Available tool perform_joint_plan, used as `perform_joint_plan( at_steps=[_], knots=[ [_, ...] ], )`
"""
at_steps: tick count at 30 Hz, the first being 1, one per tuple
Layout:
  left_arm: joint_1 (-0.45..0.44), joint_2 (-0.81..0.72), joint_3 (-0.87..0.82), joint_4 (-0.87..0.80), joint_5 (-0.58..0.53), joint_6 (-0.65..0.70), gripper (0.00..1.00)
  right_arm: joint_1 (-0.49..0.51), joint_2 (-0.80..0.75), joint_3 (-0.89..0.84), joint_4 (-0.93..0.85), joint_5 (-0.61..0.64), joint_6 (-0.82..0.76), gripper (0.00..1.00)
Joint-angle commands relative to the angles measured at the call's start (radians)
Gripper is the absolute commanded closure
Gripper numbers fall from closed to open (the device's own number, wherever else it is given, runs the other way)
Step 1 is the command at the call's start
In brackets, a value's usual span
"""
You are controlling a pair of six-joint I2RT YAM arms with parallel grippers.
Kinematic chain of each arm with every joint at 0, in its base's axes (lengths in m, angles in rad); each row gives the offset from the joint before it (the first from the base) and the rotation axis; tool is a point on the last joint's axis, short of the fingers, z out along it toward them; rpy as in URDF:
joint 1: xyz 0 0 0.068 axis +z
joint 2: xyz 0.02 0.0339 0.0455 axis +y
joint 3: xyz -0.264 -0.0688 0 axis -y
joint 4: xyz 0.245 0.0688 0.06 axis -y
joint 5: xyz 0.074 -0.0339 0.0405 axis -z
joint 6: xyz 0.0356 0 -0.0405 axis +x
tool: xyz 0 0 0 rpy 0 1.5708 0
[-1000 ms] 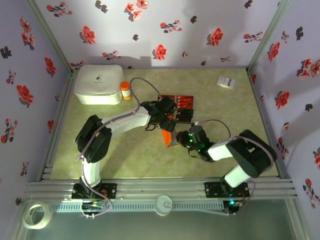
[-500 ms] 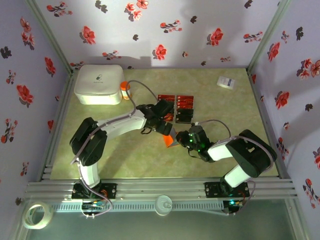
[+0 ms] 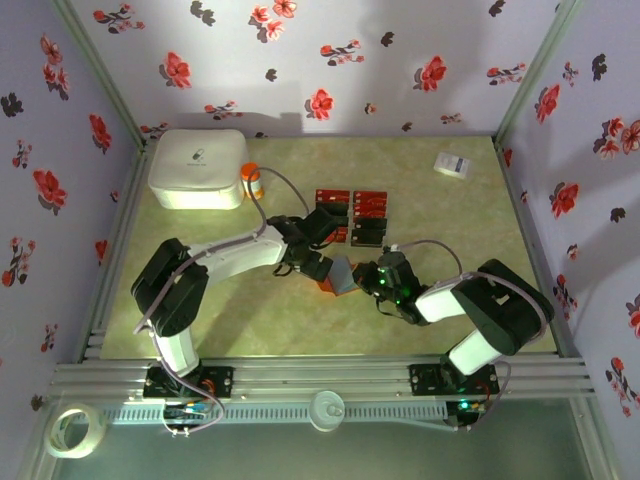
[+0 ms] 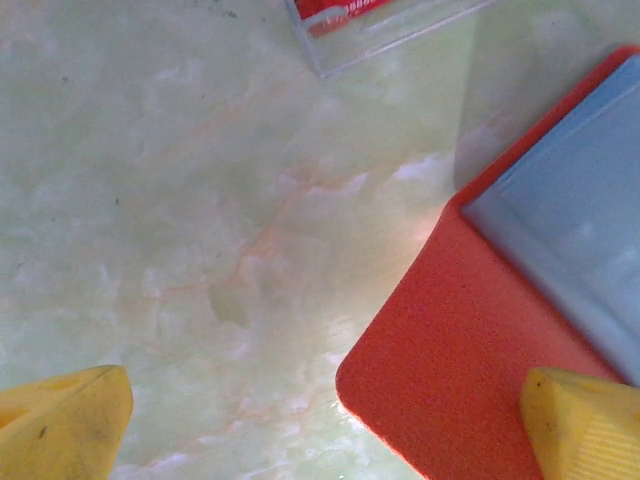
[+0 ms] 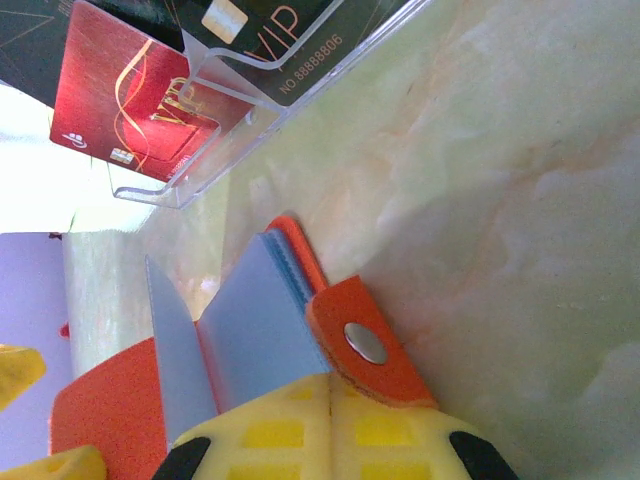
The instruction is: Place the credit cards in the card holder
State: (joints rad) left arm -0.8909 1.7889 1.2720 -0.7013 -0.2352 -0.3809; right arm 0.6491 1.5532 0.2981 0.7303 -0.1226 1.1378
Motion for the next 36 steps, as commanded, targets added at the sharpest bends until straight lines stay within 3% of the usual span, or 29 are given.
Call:
perform_joint_plan(
  at_steps=[1, 9, 17, 28, 33, 36],
  knots=[
    [-0.005, 0.003, -0.018, -0.068, -0.028, 0.056, 0.00, 0.006, 0.016, -0.031, -0.082, 0.051, 0.017, 1.00],
    [-0.011, 0.099, -0.005, -0.087, -0.049, 0.083, 0.00, 0.009, 0.010, -0.048, -0.075, 0.063, 0.036, 1.00],
    [-0.031, 0.180, 0.011, -0.096, -0.148, 0.096, 0.00, 0.032, -0.071, -0.058, -0.101, 0.080, 0.065, 1.00],
    [-0.029, 0.219, 0.007, -0.074, -0.253, 0.133, 0.00, 0.040, -0.483, 0.035, -0.539, 0.182, -0.026, 1.00],
    [-0.028, 0.219, 0.016, -0.069, -0.303, 0.174, 0.00, 0.040, -0.511, 0.078, -0.599, 0.174, -0.079, 1.00],
    [-0.028, 0.216, 0.024, -0.070, -0.317, 0.193, 0.00, 0.039, -0.477, 0.101, -0.606, 0.167, -0.117, 0.87]
  ],
)
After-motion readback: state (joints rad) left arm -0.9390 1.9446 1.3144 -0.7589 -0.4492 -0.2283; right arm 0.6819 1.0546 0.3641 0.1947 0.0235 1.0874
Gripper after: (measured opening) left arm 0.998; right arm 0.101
